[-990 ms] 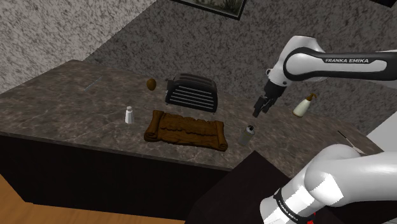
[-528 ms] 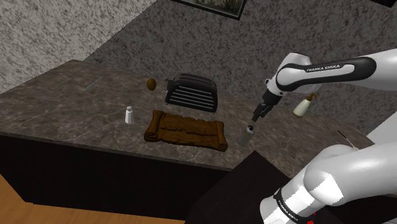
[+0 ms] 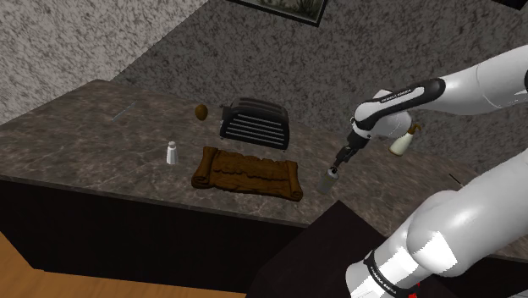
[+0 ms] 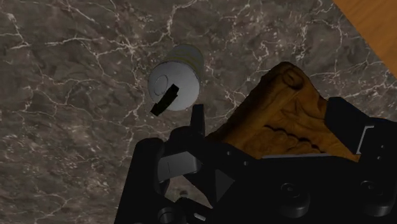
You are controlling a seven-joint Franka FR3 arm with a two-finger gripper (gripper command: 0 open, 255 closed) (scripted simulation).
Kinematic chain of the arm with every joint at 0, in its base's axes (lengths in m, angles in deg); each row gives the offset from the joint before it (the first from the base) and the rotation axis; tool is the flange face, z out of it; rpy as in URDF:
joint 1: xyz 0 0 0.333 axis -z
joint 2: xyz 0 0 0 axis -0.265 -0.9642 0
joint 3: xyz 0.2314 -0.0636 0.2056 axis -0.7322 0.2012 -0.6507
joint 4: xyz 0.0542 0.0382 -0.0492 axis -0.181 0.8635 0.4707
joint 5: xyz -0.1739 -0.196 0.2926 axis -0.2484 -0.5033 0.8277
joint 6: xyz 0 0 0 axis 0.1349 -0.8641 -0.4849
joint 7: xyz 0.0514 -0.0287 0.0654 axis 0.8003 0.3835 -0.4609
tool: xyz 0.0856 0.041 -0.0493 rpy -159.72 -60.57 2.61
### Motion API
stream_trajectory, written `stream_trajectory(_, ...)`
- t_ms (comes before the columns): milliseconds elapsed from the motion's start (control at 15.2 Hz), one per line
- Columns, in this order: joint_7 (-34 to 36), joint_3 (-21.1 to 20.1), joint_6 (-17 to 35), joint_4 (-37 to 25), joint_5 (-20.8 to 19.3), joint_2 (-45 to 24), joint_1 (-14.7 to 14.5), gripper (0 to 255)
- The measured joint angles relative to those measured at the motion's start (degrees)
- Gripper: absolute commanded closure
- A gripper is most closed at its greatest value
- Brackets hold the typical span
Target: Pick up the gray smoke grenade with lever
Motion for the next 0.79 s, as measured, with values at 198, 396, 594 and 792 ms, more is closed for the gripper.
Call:
stream_trajectory(198, -11.33, 3.95, 3.61, -3.69, 10.99, -9.55, -2.38, 0)
stream_trajectory(396, -23.91, 3.31, 5.40, -7.58, 24.71, -19.33, -0.93, 0)
stream_trajectory(594, -31.35, 0.21, 5.84, -10.87, 33.25, -25.68, 2.44, 0)
stream_trajectory(792, -34.79, -2.07, 7.02, -11.65, 37.49, -28.78, 4.35, 0)
